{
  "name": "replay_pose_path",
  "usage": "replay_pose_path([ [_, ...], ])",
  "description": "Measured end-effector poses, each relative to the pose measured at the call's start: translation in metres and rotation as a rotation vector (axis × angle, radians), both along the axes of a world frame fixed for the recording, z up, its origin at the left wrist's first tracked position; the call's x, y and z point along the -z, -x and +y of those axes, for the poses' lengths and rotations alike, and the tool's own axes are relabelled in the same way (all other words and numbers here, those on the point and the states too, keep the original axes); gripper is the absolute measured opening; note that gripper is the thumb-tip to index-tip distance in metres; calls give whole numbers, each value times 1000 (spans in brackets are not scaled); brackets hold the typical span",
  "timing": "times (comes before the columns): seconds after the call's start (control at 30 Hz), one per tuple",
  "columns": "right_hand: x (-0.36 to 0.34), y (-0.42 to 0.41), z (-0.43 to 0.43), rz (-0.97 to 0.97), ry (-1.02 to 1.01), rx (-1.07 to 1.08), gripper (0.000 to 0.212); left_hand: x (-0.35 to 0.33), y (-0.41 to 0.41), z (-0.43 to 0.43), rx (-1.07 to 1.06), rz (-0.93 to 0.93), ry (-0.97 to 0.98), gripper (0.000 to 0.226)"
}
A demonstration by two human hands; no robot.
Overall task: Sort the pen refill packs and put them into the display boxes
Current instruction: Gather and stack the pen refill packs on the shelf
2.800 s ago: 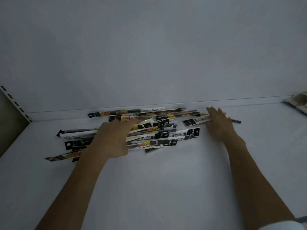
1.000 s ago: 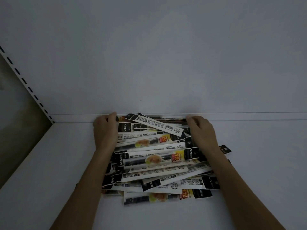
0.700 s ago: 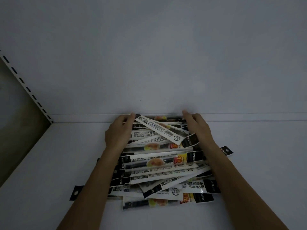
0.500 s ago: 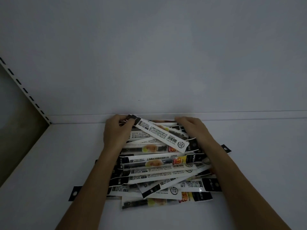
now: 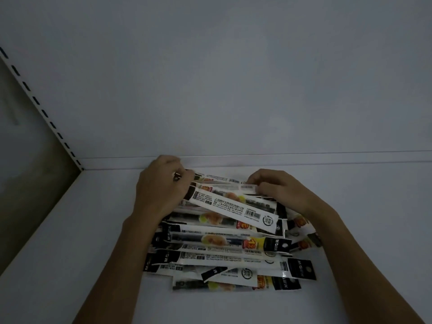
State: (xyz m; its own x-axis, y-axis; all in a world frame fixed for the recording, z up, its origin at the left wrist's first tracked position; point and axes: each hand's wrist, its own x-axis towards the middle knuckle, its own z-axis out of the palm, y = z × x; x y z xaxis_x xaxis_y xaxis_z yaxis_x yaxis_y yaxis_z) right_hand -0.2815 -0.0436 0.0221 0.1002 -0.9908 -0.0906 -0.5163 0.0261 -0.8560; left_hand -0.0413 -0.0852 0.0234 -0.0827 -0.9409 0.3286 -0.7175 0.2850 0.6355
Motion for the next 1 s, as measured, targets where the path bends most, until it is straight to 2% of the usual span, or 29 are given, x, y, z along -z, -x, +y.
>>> replay_pose_path([
  [0.07,-1,7,8,31,46,93,21,-8,3,5,63,-113,70,43],
  [0.1,-2,13,14,48,64,151,25,-12,7,9,172,-174,66,52],
  [0.2,-2,40,39,199,1,209,34,-20,24,28,583,-285,-138,68],
  [0.3,1,57,70,417,-44,140,37,-20,33,52,721,-449,-290,96],
  [0.43,9,62,82,541,54,136,22,-9,28,78,755,-673,-324,125],
  [0.57,14,70,82,589,179,271,18,2,27,85,690,-698,-215,126],
  [0.7,11,94,98,556,369,655,7,6,27,85,580,-628,-129,108],
  [0.77,5,107,108,574,439,906,18,7,29,86,545,-611,-108,101],
  [0.83,-4,106,113,576,549,1054,33,7,34,84,519,-596,-83,98],
  [0.9,-16,79,108,361,672,980,21,8,41,84,498,-559,-54,96],
  [0.93,-19,60,102,260,694,866,9,8,46,84,490,-536,6,98],
  [1.0,-15,23,89,207,627,602,6,7,52,86,438,-523,207,105],
])
